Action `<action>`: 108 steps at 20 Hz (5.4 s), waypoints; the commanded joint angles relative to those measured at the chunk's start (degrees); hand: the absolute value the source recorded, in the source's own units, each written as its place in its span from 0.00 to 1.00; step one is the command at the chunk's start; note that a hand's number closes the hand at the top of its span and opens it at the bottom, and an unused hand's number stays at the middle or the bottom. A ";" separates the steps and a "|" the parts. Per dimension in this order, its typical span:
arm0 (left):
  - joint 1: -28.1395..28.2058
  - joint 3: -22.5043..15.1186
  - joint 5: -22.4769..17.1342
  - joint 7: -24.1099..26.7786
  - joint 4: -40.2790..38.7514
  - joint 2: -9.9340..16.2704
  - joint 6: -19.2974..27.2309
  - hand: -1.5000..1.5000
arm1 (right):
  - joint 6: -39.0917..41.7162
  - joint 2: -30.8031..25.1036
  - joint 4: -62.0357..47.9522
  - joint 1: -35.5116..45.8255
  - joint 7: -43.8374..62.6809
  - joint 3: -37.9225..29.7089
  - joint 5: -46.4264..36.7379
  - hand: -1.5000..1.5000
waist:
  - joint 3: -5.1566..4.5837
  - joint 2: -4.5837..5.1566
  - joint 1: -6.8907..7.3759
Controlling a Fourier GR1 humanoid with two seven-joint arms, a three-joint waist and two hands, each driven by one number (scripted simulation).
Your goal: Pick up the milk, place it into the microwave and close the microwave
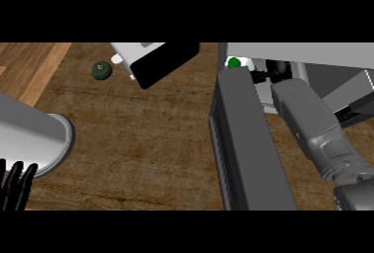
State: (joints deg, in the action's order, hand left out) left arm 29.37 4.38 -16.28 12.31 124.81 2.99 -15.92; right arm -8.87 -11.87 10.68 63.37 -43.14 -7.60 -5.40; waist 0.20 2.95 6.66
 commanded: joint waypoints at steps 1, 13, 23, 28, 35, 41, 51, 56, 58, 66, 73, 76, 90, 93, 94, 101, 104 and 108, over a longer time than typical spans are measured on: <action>-1.79 0.52 0.17 -0.39 -0.58 0.62 0.13 0.00 | -4.90 0.29 -2.04 3.31 2.23 -0.61 -0.37 1.00 | -0.05 0.49 1.34; -4.13 -1.43 5.20 -0.92 -1.77 1.06 0.82 0.00 | -24.88 -2.39 -5.20 4.10 2.97 1.10 -4.57 0.00 | -0.10 1.65 3.58; -7.00 -3.05 7.66 -1.84 -2.01 1.17 1.43 0.00 | -21.94 -0.40 -7.86 5.01 5.36 -0.16 -4.01 0.00 | 0.26 2.38 4.95; -8.10 -4.77 8.64 -2.81 -2.62 0.96 1.38 0.00 | -16.56 1.12 -8.13 6.09 5.48 -1.44 -2.99 0.00 | 0.25 2.18 4.84; -9.99 -7.27 11.76 -3.13 -2.49 -0.14 2.65 0.00 | -14.71 1.74 -8.65 4.59 4.46 -2.88 -2.00 0.00 | 0.25 1.88 3.67; -9.14 -9.52 13.78 -3.35 -3.19 -1.76 3.81 0.00 | -11.71 -1.75 -8.56 3.38 3.67 -3.37 -1.76 0.00 | 0.20 1.58 2.89; -8.22 -12.03 15.61 -2.96 -3.24 -2.94 4.55 0.00 | -7.00 -1.43 -8.38 0.47 1.48 -3.43 -1.81 0.00 | 0.11 0.68 1.74; -9.24 -13.00 15.96 -3.38 -3.73 -2.96 6.07 0.00 | -4.85 -1.97 -7.66 -0.83 0.05 -4.56 -0.73 0.00 | 0.11 0.50 0.96; -9.55 -13.60 16.50 -3.64 -2.83 -2.97 6.04 0.00 | -5.76 -1.33 -7.39 -1.94 -0.99 -5.27 -0.07 0.00 | 0.18 0.64 1.18; -12.14 -17.19 18.13 -3.83 -8.43 -2.98 5.90 0.00 | 2.78 -0.74 -7.00 -4.75 -3.15 -5.60 0.35 0.00 | 0.07 -0.28 -1.44; -16.17 -17.03 16.25 -5.92 -11.18 -2.23 4.03 0.00 | 9.08 0.78 -6.21 -9.86 -7.58 -6.49 1.37 0.00 | 0.00 -1.19 -3.10; -18.51 -19.05 18.55 -4.97 -16.05 -0.82 1.74 0.00 | 11.17 2.36 -5.75 -12.52 -10.18 -7.28 2.31 0.00 | -0.03 -1.54 -4.33; -31.35 -22.27 25.58 -5.68 -30.45 -2.94 3.83 1.00 | 20.69 -1.28 2.50 -26.32 -16.17 -3.64 0.61 0.00 | -0.17 -2.77 -6.50; -29.80 -27.50 28.44 -5.29 -34.33 -2.96 3.43 1.00 | 21.80 -2.93 7.21 -30.14 -15.09 -2.79 0.98 0.00 | -0.27 -3.27 -7.91; -34.51 -26.93 29.60 -5.87 -38.86 -2.97 2.40 1.00 | 20.97 -1.37 7.32 -28.49 -13.92 -2.88 1.24 0.00 | -0.25 -3.08 -7.94; -33.75 -35.49 27.72 -1.89 -46.48 -2.98 7.33 1.00 | 25.98 -5.39 22.18 -40.70 -11.99 -1.13 3.70 0.00 | -0.40 -3.64 -9.48; -39.56 -38.09 23.14 -1.03 -52.79 -2.98 9.09 1.00 | 27.49 -5.45 30.13 -44.27 -8.63 -0.54 5.72 0.00 | -0.38 -3.35 -9.34; -45.87 -45.54 20.90 -0.98 -57.36 -2.98 15.23 1.00 | 27.48 -5.98 40.04 -46.74 -1.91 -1.21 9.25 0.00 | -0.41 -3.32 -9.91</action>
State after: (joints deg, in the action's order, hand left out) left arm -10.81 -35.83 6.85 11.31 72.69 0.23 -5.07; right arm 15.62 -17.23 42.14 19.56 -48.77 -8.24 0.70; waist -0.09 -0.39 -2.60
